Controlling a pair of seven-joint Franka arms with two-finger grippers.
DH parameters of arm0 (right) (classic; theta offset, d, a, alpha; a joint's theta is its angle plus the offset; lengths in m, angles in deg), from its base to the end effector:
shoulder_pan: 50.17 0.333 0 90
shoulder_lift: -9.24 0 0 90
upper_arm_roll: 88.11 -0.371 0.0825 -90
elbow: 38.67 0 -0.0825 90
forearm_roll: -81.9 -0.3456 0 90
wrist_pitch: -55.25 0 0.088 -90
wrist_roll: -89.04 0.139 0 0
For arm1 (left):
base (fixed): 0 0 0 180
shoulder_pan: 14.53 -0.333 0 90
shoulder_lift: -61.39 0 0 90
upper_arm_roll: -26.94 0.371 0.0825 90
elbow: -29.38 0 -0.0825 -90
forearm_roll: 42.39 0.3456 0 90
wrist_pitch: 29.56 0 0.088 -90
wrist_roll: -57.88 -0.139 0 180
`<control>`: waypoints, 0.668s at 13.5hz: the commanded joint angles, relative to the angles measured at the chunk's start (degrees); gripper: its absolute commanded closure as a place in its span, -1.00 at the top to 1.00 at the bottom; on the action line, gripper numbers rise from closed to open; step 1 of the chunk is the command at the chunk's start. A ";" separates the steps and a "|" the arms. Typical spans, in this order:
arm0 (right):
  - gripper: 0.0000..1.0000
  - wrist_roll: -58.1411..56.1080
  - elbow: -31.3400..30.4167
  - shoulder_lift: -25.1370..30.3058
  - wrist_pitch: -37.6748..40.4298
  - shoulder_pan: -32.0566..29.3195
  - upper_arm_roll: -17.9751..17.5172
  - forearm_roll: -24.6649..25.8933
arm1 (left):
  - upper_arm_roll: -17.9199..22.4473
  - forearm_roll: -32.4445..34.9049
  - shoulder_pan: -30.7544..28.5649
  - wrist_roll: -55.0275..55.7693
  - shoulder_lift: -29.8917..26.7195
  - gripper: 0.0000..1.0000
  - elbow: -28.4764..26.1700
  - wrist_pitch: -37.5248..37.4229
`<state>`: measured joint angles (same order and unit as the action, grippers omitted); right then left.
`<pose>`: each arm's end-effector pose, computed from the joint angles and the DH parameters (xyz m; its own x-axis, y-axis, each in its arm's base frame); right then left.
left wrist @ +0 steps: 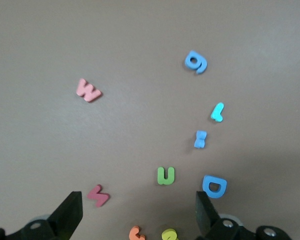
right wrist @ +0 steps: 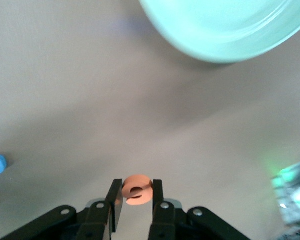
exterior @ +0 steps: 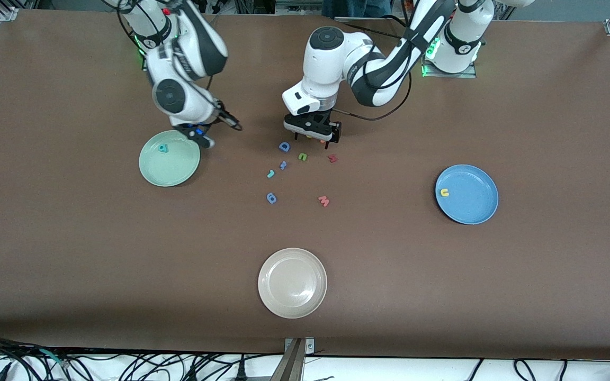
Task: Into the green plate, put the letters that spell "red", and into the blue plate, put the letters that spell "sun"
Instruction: 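Place the orange letter on the green plate while the left gripper lowers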
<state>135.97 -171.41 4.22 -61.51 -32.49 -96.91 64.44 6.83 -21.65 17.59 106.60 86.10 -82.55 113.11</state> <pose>0.3856 0.2201 0.3371 0.7655 -0.4945 -0.4116 -0.4896 -0.8628 0.1260 0.4041 -0.4839 0.3266 0.9433 -0.2844 0.1710 -0.2927 -0.9559 0.0249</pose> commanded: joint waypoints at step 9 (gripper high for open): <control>-0.92 -25.74 6.35 -7.97 0.06 -0.27 17.94 8.06 | 0.51 2.38 3.21 0.68 14.12 0.98 13.93 -6.62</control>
<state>111.38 -166.03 -0.34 -58.54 -33.07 -78.66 71.77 6.84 -21.59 19.84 106.61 96.90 -73.21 108.29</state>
